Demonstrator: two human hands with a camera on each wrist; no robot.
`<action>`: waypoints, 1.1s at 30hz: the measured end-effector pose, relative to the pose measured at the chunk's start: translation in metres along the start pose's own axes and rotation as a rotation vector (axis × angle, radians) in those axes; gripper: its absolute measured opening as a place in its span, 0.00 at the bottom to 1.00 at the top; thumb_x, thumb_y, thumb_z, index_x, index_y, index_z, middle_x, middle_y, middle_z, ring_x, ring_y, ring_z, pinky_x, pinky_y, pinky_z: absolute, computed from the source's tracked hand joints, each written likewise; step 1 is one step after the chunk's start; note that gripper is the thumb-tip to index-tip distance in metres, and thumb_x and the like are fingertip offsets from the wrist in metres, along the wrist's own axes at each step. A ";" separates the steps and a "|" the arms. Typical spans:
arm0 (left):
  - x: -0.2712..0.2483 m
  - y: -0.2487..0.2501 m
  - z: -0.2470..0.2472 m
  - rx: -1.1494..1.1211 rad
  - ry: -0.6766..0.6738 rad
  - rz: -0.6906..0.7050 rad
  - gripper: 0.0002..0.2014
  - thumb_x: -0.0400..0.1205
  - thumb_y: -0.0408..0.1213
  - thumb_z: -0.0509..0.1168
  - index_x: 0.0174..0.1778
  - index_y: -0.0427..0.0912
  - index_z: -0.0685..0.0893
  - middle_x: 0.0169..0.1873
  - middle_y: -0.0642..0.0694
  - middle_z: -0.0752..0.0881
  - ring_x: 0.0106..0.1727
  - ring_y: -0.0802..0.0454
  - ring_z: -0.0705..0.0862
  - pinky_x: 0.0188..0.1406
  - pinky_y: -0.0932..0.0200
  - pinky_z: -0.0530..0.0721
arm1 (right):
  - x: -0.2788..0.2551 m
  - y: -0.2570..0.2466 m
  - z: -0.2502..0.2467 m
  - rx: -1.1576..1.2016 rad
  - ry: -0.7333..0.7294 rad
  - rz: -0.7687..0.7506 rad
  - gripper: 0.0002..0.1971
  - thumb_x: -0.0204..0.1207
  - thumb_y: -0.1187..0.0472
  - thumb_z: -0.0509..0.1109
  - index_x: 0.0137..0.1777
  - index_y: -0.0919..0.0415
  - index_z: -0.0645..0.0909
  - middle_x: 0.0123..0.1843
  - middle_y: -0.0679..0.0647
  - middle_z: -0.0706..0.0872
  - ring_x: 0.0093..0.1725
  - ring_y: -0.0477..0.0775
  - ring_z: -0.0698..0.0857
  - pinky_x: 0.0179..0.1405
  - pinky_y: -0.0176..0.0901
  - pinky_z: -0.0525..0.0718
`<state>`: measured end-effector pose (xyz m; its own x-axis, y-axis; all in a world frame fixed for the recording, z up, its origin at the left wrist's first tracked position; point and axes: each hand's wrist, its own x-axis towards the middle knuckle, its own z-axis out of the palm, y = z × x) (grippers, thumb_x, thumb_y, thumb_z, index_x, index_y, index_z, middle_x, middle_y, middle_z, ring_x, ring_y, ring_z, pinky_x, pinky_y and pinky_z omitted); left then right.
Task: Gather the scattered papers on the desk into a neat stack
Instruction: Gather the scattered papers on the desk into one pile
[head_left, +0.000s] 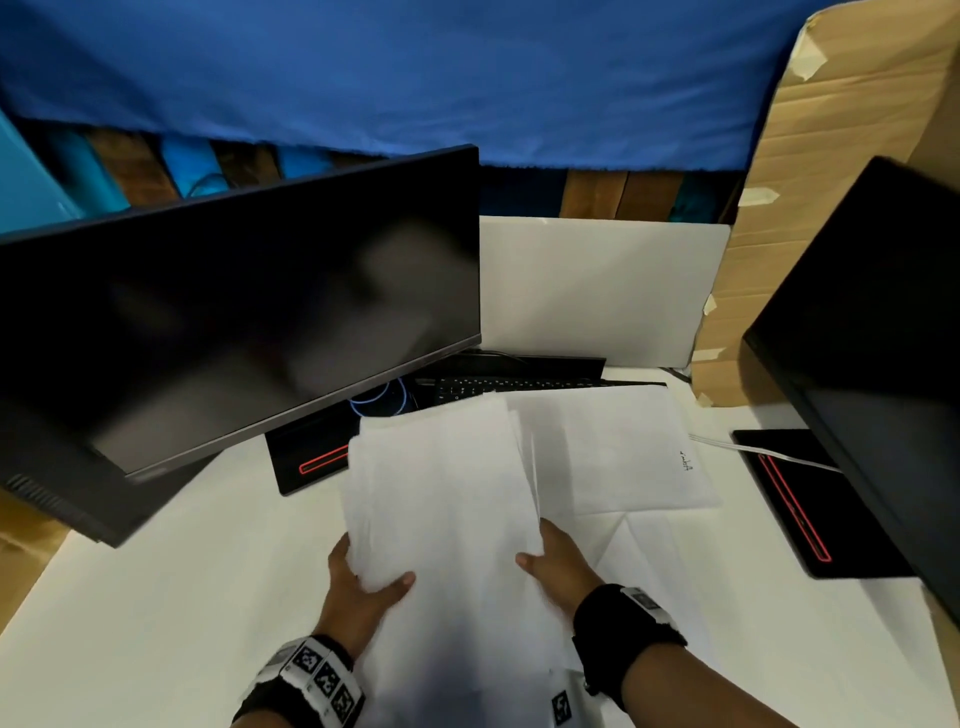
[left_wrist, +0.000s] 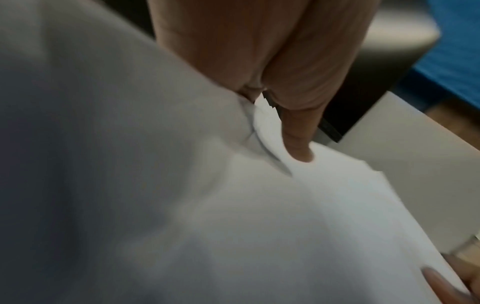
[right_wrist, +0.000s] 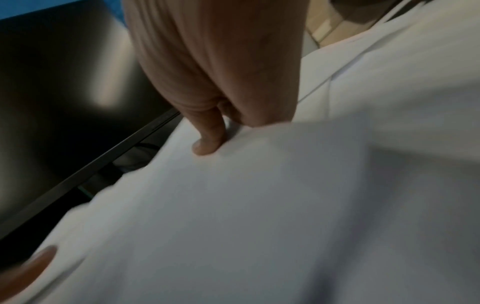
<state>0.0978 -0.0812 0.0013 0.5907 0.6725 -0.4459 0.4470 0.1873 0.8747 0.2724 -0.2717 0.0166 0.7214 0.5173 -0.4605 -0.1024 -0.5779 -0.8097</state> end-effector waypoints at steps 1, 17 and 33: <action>0.002 -0.003 -0.001 -0.017 -0.030 -0.027 0.44 0.56 0.39 0.82 0.68 0.43 0.71 0.58 0.44 0.85 0.58 0.40 0.85 0.63 0.38 0.82 | 0.001 0.000 -0.005 -0.019 -0.016 0.003 0.21 0.74 0.71 0.67 0.68 0.64 0.76 0.59 0.55 0.84 0.59 0.55 0.83 0.57 0.35 0.79; 0.006 -0.015 0.006 0.328 0.061 -0.056 0.26 0.76 0.22 0.65 0.72 0.30 0.69 0.66 0.32 0.80 0.69 0.35 0.77 0.73 0.49 0.69 | 0.053 0.037 -0.150 0.391 0.691 0.553 0.40 0.67 0.46 0.76 0.73 0.68 0.69 0.74 0.66 0.75 0.73 0.68 0.73 0.78 0.59 0.66; -0.009 0.008 -0.001 -0.269 -0.121 -0.075 0.19 0.78 0.21 0.64 0.60 0.46 0.81 0.57 0.39 0.88 0.59 0.38 0.85 0.68 0.35 0.76 | 0.027 0.019 -0.124 0.026 0.289 0.019 0.06 0.80 0.66 0.63 0.48 0.61 0.83 0.52 0.63 0.87 0.57 0.68 0.84 0.54 0.50 0.80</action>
<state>0.0954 -0.0844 0.0126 0.6461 0.5624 -0.5160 0.3075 0.4270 0.8504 0.3745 -0.3470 0.0333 0.8841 0.3026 -0.3561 -0.1331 -0.5673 -0.8127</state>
